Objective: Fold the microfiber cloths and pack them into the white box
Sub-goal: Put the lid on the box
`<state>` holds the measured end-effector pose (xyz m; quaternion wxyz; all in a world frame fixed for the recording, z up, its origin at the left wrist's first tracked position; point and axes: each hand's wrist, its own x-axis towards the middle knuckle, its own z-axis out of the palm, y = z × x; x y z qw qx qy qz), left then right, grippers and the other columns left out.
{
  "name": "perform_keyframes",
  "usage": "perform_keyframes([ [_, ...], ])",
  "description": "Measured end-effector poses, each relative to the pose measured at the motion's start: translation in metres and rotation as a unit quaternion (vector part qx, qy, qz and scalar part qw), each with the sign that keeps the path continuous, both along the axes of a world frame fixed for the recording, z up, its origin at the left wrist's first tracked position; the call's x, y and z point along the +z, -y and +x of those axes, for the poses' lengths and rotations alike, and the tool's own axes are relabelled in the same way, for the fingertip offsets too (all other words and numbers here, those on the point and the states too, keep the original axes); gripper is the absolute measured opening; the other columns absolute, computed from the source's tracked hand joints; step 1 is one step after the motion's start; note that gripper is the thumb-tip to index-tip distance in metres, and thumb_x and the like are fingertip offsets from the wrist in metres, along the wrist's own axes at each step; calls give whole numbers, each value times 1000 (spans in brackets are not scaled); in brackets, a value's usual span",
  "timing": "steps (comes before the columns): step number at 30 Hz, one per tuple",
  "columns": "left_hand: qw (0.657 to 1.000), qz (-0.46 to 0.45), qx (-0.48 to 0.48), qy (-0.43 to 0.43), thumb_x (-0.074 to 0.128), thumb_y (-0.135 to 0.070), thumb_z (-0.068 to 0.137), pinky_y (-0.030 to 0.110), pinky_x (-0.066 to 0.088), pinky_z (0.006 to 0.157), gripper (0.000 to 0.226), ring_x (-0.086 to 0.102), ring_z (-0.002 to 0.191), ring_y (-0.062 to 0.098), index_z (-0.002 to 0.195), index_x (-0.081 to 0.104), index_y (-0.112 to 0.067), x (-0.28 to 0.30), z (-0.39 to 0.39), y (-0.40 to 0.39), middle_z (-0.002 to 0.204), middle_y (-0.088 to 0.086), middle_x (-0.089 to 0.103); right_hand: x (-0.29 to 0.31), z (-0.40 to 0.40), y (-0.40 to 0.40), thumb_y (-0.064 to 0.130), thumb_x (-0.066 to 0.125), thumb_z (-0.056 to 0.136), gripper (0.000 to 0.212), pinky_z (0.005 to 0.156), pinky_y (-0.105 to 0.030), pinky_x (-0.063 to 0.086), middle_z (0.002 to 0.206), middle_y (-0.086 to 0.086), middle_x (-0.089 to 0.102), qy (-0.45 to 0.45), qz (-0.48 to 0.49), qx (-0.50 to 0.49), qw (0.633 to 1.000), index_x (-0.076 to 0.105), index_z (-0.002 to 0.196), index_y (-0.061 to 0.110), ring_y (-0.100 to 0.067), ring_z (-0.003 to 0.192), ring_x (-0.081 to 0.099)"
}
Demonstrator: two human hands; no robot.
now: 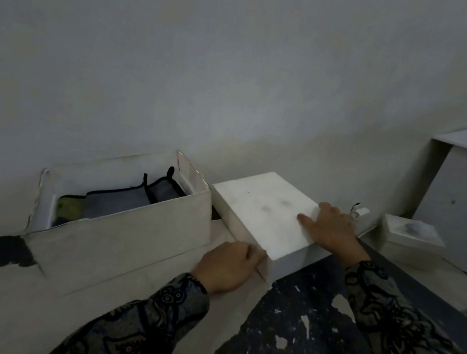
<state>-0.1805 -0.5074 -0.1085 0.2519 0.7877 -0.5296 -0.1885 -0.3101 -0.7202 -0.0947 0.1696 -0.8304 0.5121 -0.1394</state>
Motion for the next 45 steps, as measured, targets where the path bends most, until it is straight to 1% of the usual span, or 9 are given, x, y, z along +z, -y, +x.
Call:
perform_keyframes([
  [7, 983, -14, 43, -178, 30, -99, 62, 37, 46, 102, 96, 56, 111, 14, 120, 56, -27, -15, -8, 0, 124, -6, 58, 6, -14, 12, 89, 56, 64, 114, 101, -46, 46, 142, -19, 47, -8, 80, -13, 997, 43, 140, 4, -38, 124, 50],
  [10, 974, -32, 47, -217, 37, -98, 63, 38, 44, 106, 97, 55, 118, 13, 134, 50, -32, -25, -6, -4, 132, -8, 55, 6, -27, 4, 74, 59, 79, 94, 88, -36, 47, 138, -19, 53, 37, 101, -21, 994, 50, 134, -2, -34, 114, 57],
  [14, 970, -59, 47, -230, 44, -81, 76, 38, 48, 101, 72, 60, 108, 12, 120, 58, -26, -28, -19, -6, 126, -4, 58, -3, -49, 2, 55, 63, 89, 63, 72, -32, 43, 122, -14, 63, 156, 175, -24, 972, 61, 119, 0, -19, 87, 58],
  [18, 946, -138, 26, -292, 47, -55, 93, 13, 42, 93, 51, 47, 119, 7, 139, 43, -35, -1, -40, -13, 138, -4, 38, 6, -68, -6, 51, 61, 92, 54, 84, -36, 46, 108, -6, 61, 224, 243, -29, 943, 54, 116, 3, -19, 90, 58],
  [24, 925, -264, 23, -274, 52, -33, 97, 10, 46, 87, 48, 51, 119, 10, 145, 43, -30, 66, -38, -28, 135, -2, 39, 34, -77, -42, 32, 60, 97, 37, 77, -42, 59, 104, -15, 72, 487, 350, 2, 800, 60, 120, 2, -29, 87, 70],
  [28, 907, -321, -43, -268, 44, -10, 97, 20, 52, 80, 36, 66, 103, 7, 115, 67, -31, 110, -18, -58, 117, -9, 70, 72, -65, -67, 35, 53, 100, 28, 58, -35, 62, 94, -7, 79, 600, 388, 59, 697, 63, 114, 14, -23, 78, 77],
  [34, 888, -369, 29, -272, 50, -17, 96, 34, 56, 79, 34, 67, 98, 14, 125, 66, -25, 147, 44, -116, 116, -7, 69, 116, -9, -96, 49, 55, 96, 43, 77, -45, 59, 115, -6, 75, 659, 375, 100, 644, 63, 128, 21, -26, 101, 73],
  [40, 777, -495, 172, -347, 68, -28, 91, 32, 55, 93, 60, 64, 112, 16, 143, 41, -19, 161, 76, -158, 130, 3, 60, 128, 75, -138, 44, 71, 81, 62, 82, -57, 56, 129, -13, 67, 716, 406, 63, 565, 54, 136, 20, -37, 109, 68],
  [45, 796, -472, 214, -312, 80, -58, 69, 37, 60, 82, 96, 59, 119, 19, 147, 27, -39, 149, 89, -179, 140, -4, 50, 130, 122, -182, 31, 76, 84, 77, 80, -60, 56, 129, -7, 59, 727, 434, 58, 529, 33, 147, 33, -31, 110, 63],
])
